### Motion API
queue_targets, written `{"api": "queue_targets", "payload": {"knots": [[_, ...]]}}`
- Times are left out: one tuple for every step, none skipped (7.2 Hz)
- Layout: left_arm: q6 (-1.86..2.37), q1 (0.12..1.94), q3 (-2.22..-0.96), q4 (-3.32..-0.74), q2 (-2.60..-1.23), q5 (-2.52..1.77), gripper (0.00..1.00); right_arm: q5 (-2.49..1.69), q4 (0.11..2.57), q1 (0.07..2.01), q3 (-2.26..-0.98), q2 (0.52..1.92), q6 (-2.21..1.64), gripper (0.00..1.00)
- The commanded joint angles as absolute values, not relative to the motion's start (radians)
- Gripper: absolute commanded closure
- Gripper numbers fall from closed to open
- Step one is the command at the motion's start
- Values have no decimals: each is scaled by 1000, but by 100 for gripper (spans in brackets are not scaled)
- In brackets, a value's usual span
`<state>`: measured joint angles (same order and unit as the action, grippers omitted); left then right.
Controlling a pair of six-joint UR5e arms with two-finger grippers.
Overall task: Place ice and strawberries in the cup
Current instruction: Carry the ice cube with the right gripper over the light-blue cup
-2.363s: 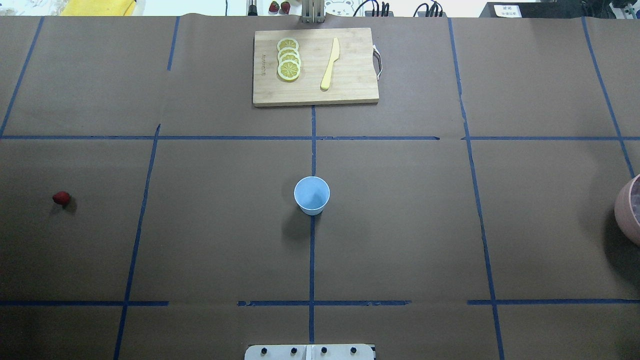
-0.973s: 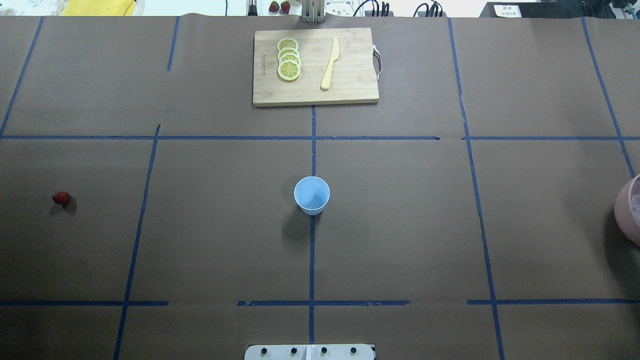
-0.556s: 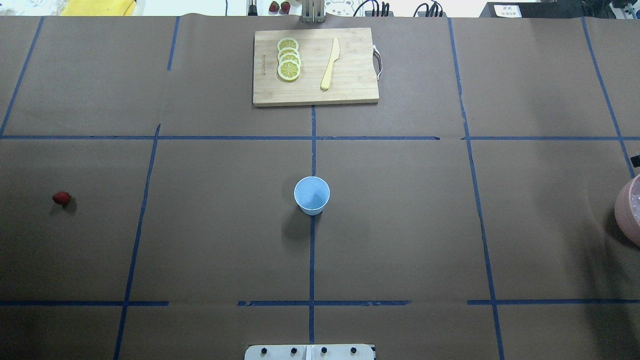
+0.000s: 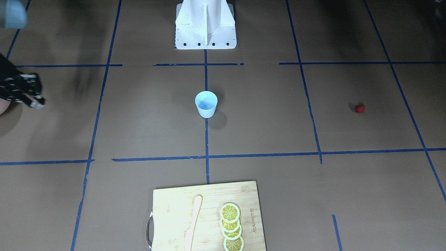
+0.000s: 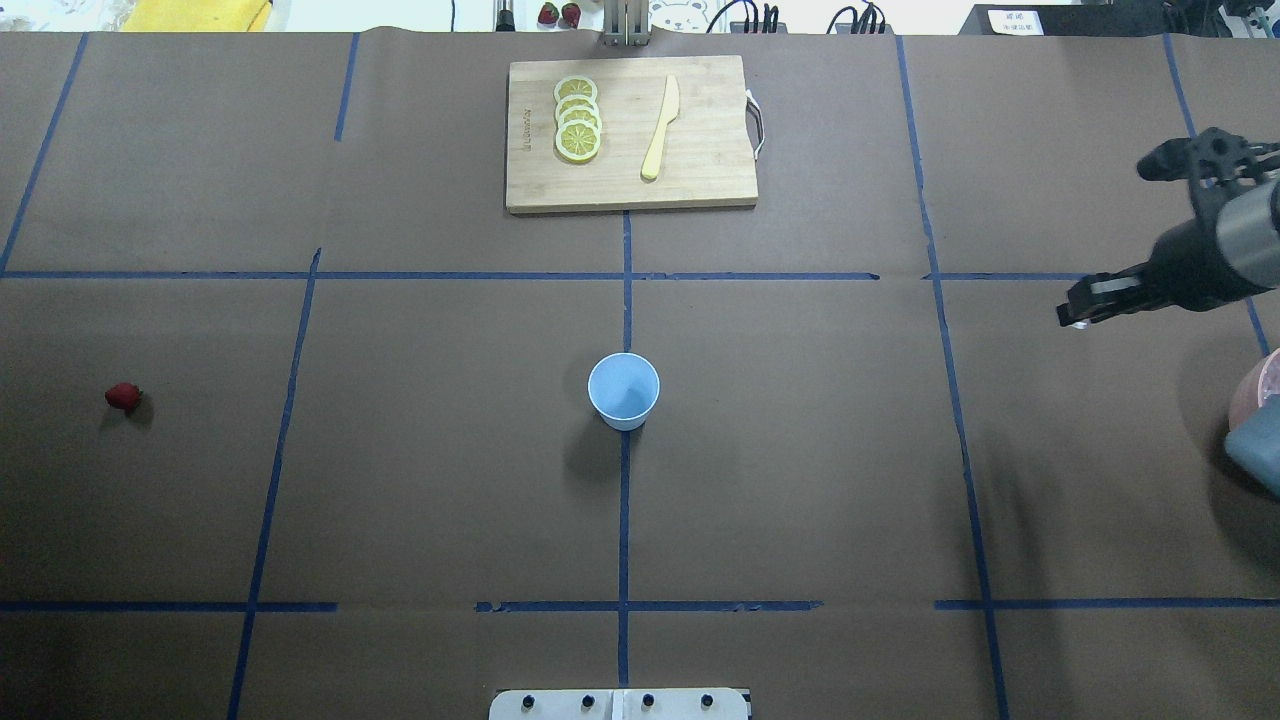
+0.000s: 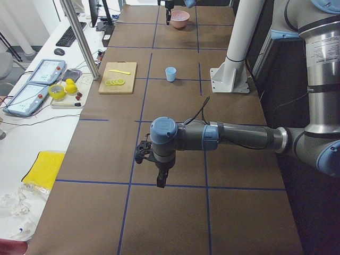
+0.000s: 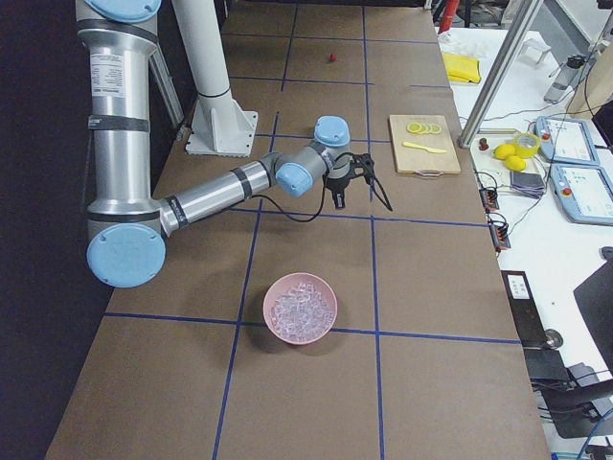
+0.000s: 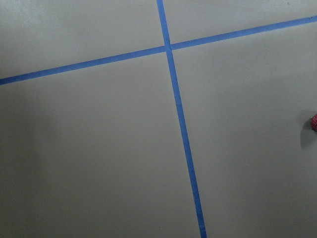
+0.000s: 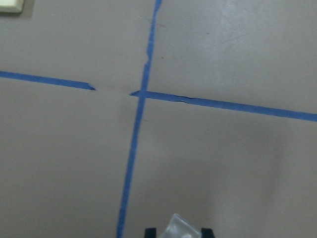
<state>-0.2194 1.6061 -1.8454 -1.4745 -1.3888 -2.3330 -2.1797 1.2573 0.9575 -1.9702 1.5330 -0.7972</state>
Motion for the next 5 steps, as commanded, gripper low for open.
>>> {"api": "queue_targets", "payload": {"knots": [[-219, 1606, -1845, -1474, -1388, -2333, 0, -2077, 1430, 792, -1973, 1284, -1035, 100], [-219, 1606, -1845, -1474, -1388, -2333, 0, -2000, 1620, 711, -1979, 1138, -1090, 100], [-219, 1606, -1845, -1474, -1390, -2333, 0, -1899, 1728, 607, -1973, 1036, -1144, 100], [-219, 1605, -1844, -1476, -1390, -2333, 0, -1837, 1758, 541, -1945, 952, -1229, 100], [-221, 1605, -1844, -1476, -1390, -2333, 0, -1827, 1791, 500, -1933, 887, -1277, 100]]}}
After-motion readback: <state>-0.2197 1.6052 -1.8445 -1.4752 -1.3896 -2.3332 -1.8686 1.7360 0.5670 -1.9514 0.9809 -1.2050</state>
